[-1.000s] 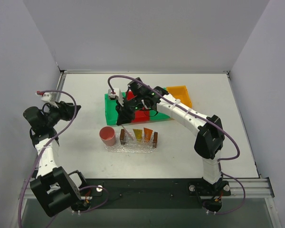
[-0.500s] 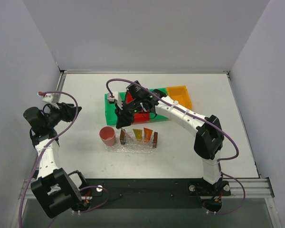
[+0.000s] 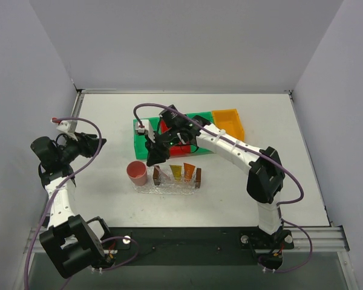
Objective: Prepare toiletry sets of a toothbrush and toothpaste on the tray
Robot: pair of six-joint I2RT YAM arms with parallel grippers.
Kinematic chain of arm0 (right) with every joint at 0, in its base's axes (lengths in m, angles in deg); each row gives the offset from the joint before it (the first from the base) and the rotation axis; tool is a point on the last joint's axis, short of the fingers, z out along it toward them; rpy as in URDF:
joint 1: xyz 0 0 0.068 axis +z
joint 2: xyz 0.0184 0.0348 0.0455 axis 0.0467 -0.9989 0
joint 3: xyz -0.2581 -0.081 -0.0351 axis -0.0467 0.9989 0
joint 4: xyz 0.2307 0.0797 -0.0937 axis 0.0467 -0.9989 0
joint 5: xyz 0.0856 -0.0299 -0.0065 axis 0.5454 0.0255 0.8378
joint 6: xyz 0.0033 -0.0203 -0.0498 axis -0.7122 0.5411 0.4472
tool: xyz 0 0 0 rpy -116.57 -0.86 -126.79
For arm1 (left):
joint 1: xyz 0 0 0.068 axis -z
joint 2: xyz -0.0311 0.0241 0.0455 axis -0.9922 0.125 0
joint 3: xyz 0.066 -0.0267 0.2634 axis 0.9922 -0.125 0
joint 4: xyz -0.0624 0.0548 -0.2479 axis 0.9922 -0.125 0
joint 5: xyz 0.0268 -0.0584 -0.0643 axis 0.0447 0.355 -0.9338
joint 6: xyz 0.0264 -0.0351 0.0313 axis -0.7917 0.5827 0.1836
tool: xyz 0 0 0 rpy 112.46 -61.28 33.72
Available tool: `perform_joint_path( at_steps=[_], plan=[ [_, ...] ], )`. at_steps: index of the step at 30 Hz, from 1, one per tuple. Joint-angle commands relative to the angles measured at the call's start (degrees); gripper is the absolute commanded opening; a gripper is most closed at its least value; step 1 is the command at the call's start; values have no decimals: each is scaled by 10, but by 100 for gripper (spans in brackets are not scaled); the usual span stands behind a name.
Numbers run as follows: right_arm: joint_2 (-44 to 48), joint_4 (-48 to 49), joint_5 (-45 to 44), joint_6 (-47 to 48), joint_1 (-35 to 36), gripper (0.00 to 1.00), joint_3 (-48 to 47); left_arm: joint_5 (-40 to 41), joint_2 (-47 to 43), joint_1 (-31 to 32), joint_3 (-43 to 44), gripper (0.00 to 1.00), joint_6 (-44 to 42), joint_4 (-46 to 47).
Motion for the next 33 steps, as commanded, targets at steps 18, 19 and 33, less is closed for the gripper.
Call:
perform_joint_path(
  at_steps=[18, 19, 33],
  plan=[
    [-6, -30, 18, 25, 17, 0, -37, -12, -4, 3, 6, 63, -26, -5],
    [-7, -33, 15, 30, 18, 0, -36, -12, -4, 3, 6, 63, -25, -5],
    [-17, -55, -24, 58, 27, 0, -43, -12, -4, 3, 5, 63, -27, -4]
  ],
)
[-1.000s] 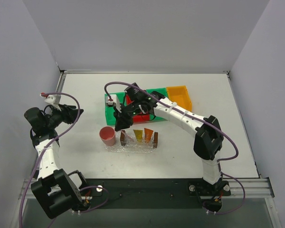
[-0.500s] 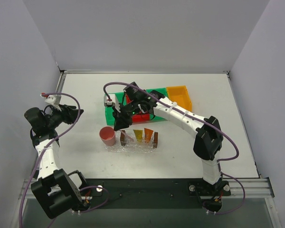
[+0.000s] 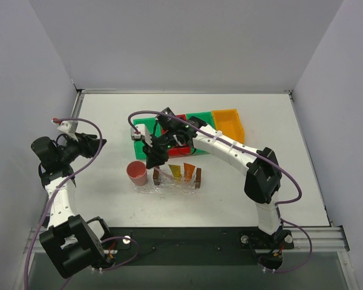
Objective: Prepare toiletry sets of a toothbrush and toothpaste on the tray
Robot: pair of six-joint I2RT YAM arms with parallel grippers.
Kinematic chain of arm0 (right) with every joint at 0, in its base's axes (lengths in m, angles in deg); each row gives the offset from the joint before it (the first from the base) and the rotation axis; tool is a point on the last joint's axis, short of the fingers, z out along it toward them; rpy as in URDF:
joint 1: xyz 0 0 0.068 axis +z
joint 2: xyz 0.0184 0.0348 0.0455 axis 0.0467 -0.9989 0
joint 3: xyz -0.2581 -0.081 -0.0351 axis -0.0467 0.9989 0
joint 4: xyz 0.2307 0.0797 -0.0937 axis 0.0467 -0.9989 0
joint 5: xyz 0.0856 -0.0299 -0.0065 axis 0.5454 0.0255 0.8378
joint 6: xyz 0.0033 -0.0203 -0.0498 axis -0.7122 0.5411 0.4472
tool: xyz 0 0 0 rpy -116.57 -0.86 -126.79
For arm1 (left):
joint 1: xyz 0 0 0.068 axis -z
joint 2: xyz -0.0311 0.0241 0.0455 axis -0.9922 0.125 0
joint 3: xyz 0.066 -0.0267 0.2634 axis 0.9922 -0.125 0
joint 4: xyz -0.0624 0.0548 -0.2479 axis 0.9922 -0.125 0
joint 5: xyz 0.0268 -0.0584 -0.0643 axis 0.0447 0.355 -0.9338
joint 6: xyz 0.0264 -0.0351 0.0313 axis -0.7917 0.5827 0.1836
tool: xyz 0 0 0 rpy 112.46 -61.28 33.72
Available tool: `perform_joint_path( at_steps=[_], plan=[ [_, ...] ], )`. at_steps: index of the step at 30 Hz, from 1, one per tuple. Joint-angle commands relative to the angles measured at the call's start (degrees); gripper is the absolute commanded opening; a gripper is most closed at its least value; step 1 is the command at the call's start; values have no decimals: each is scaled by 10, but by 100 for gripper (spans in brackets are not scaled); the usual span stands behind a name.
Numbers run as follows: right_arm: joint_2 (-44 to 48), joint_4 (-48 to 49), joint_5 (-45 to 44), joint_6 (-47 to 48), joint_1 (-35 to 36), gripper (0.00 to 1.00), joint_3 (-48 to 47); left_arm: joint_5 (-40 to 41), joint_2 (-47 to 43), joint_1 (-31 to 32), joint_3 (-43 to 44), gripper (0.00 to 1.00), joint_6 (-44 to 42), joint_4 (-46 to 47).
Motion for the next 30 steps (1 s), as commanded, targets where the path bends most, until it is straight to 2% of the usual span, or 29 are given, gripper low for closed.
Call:
perform_joint_path(
  at_steps=[1, 20, 30],
  plan=[
    [-8, -20, 0, 17, 7, 0, -22, -13, -4, 3, 6, 63, -9, 5],
    [-11, -34, -13, 26, 11, 0, -32, -14, -7, 2, 6, 63, -13, -3],
    [-14, -36, -19, 23, 12, 9, -39, -14, -5, 3, 7, 63, -13, -3]
  ],
)
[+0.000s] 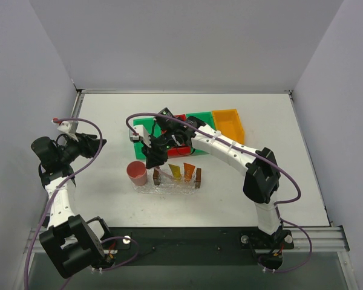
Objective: Prepare toiletry sets of a toothbrush and toothpaste on the tray
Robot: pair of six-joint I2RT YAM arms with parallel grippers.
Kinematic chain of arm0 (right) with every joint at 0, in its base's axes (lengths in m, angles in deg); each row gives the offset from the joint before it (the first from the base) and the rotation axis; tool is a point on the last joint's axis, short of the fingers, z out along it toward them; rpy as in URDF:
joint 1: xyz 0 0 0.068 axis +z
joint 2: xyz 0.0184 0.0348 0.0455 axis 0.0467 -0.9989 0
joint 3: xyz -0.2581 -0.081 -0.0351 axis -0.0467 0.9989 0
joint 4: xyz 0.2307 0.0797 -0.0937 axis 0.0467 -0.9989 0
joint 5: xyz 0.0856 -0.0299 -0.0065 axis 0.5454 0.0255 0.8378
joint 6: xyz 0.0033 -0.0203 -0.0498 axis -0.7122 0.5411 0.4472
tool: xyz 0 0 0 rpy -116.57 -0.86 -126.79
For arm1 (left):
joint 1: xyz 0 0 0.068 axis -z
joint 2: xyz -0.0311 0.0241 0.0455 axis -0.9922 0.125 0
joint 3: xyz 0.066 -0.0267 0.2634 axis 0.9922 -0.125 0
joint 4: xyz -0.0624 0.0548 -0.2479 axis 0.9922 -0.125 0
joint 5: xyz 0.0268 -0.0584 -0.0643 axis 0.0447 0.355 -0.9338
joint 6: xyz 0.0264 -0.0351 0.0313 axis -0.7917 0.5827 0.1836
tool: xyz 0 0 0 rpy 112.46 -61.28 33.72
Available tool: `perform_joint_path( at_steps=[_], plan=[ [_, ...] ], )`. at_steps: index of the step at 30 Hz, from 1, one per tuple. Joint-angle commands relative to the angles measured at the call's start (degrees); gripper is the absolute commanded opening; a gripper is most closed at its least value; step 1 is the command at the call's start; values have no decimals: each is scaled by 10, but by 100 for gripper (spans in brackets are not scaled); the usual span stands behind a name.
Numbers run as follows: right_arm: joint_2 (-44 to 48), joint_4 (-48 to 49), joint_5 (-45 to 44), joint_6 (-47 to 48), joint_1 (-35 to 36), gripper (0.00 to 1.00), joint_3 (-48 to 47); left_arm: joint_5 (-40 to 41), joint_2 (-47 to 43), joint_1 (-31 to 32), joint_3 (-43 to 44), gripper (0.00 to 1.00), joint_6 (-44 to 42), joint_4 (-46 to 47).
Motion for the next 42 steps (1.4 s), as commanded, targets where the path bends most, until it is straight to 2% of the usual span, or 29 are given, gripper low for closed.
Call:
perform_joint_path(
  at_steps=[1, 9, 42],
  plan=[
    [-7, -12, 0, 6, 5, 9, -20, -14, -4, 3, 7, 63, -8, -1],
    [-7, -13, -8, 4, 6, 12, -22, -14, -5, 3, 8, 63, -8, -2],
    [-38, -19, -15, -1, 5, 13, -55, -14, -5, 2, 14, 63, -8, -8]
  ],
)
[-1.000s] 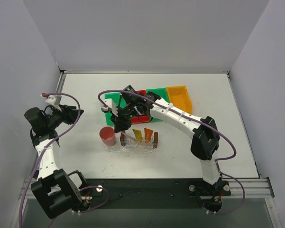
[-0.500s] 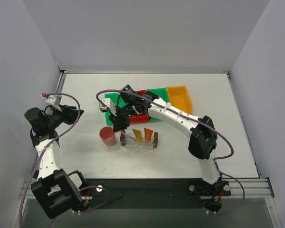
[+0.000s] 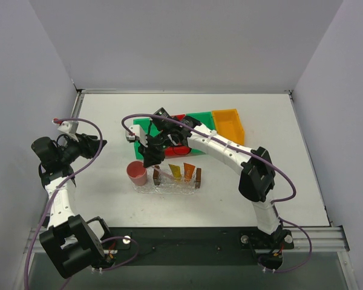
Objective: Prepare toiletry sets of a toothbrush and toothpaste on the tray
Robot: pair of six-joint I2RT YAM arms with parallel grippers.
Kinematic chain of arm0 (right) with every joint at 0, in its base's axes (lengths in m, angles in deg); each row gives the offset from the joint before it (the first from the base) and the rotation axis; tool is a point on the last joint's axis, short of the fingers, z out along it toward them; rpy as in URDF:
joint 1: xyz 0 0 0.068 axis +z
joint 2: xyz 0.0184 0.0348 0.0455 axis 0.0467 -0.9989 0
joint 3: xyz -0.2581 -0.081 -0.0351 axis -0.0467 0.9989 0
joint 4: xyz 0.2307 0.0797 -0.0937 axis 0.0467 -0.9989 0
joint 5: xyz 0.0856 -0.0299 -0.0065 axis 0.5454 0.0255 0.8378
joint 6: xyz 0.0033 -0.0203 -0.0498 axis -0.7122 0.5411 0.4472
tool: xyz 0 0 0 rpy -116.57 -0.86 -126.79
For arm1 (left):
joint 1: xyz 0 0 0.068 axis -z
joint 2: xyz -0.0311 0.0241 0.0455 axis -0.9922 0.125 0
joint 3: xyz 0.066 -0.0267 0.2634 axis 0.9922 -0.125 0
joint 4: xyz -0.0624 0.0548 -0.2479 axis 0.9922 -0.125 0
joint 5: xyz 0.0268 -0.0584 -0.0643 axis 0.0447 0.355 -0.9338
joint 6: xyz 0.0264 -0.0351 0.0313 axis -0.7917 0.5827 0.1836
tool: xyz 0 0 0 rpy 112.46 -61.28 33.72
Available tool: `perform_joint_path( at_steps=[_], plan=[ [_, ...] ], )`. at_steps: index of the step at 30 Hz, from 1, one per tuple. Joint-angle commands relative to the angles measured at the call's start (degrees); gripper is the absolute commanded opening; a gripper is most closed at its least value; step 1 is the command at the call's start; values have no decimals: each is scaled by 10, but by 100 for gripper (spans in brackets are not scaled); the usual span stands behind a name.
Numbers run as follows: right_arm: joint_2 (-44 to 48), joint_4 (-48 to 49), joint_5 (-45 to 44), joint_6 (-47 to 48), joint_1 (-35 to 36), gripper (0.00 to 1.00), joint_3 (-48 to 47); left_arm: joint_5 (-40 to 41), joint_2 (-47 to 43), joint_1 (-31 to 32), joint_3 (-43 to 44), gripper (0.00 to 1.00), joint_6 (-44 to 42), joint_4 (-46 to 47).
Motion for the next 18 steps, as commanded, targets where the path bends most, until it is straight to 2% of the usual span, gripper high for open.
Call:
perform_joint_path(
  at_steps=[1, 18],
  plan=[
    [-9, -13, 6, 1, 3, 13, -20, -13, -4, 2, 14, 63, -7, 4],
    [-14, -14, -7, 1, 8, 18, -19, -14, -5, 2, 11, 63, -7, 8]
  ],
)
